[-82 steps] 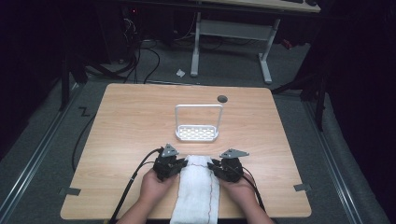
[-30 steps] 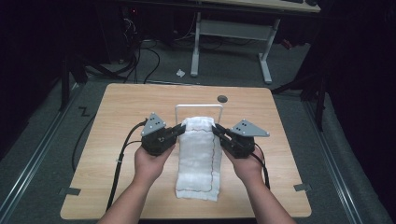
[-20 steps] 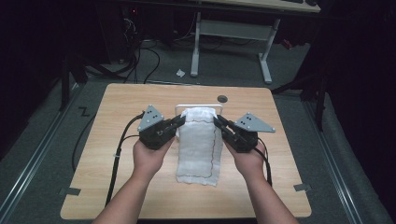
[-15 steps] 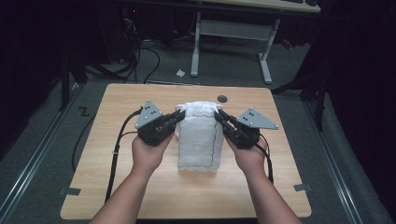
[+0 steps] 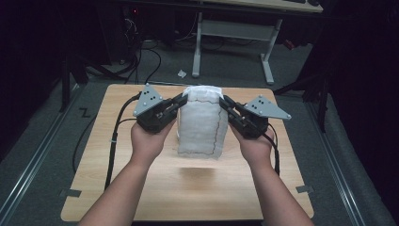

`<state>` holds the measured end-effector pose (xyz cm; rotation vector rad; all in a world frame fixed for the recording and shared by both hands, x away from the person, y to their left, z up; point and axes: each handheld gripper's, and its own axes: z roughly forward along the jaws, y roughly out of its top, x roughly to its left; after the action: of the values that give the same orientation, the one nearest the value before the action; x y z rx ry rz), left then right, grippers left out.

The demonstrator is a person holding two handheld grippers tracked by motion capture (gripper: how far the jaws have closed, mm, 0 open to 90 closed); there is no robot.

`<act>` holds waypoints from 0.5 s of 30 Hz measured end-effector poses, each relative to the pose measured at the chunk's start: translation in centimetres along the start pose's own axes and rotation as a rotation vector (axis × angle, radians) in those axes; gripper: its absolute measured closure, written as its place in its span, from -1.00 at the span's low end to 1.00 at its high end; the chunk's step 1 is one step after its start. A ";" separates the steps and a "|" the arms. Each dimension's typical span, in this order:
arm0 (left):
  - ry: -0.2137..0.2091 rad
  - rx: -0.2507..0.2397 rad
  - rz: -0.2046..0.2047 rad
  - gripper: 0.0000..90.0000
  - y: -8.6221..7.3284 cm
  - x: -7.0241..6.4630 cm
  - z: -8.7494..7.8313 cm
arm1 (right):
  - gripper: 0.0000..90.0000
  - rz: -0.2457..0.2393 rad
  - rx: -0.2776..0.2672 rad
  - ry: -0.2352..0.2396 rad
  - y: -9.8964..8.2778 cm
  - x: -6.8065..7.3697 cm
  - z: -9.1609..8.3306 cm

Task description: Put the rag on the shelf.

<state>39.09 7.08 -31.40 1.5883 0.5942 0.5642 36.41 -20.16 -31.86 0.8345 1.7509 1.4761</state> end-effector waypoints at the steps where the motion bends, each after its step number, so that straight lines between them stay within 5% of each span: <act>1: 0.000 -0.002 0.000 0.92 0.2 0.1 0.1 | 0.84 -0.006 -0.001 -0.001 0.2 -0.1 0.0; 8: 0.011 -0.004 0.037 0.92 1.3 0.7 1.1 | 0.84 0.000 -0.012 -0.016 1.4 -0.9 0.6; 15: 0.039 0.006 0.029 0.92 2.4 2.1 2.7 | 0.84 0.013 -0.018 -0.028 2.2 -1.9 2.0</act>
<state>42.58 6.25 -29.26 1.5967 0.6035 0.6174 39.23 -20.33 -29.69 0.8550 1.7120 1.4800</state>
